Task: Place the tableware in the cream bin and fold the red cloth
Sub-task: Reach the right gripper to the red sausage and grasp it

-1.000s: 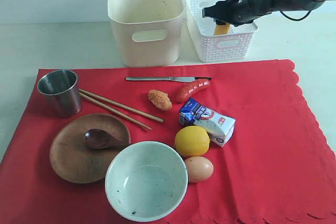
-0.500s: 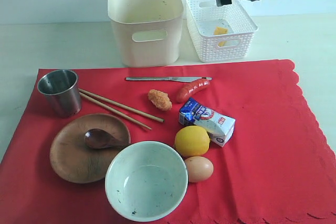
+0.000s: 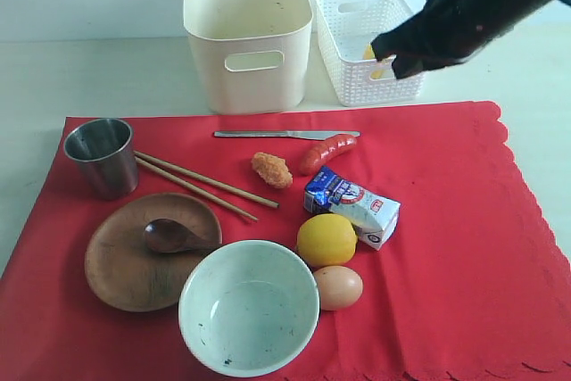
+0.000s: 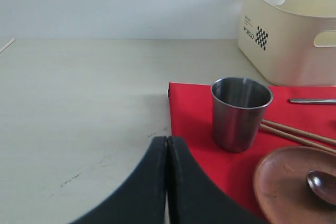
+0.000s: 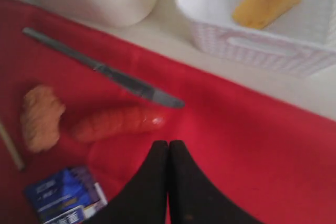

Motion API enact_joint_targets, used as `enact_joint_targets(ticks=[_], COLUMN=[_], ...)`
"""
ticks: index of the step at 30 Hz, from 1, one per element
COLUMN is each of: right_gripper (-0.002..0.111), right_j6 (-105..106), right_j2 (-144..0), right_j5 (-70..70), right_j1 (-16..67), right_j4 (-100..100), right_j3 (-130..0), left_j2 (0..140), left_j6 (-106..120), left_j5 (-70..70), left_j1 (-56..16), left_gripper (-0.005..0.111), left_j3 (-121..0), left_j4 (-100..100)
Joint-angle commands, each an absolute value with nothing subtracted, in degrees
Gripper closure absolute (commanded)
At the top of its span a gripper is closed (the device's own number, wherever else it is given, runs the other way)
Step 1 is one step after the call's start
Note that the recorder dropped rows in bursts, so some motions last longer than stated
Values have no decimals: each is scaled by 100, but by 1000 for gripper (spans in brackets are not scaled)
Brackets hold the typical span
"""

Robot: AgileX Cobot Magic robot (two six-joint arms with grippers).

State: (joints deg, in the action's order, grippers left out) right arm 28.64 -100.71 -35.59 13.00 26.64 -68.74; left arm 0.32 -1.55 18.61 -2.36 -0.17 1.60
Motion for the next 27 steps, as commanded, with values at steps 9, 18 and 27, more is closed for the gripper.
enact_joint_targets(ticks=[9, 18, 27], right_gripper=[98, 40, 36], right_j6=[4993, 6062, 6162], right_j2=[-10288, -10623, -10828], right_j5=[-2799, -1967, -2127], right_j1=[1728, 2270, 2270], right_j4=[3985, 3985, 3292], right_j3=[-6146, -6157, -6485], left_j2=[0, 0, 0], left_j6=[-169, -169, -169], left_j5=[1830, 1830, 1830], left_j1=[-226, -226, -226], left_gripper=[107, 107, 107], left_j3=[0, 0, 0], left_j4=[199, 199, 199])
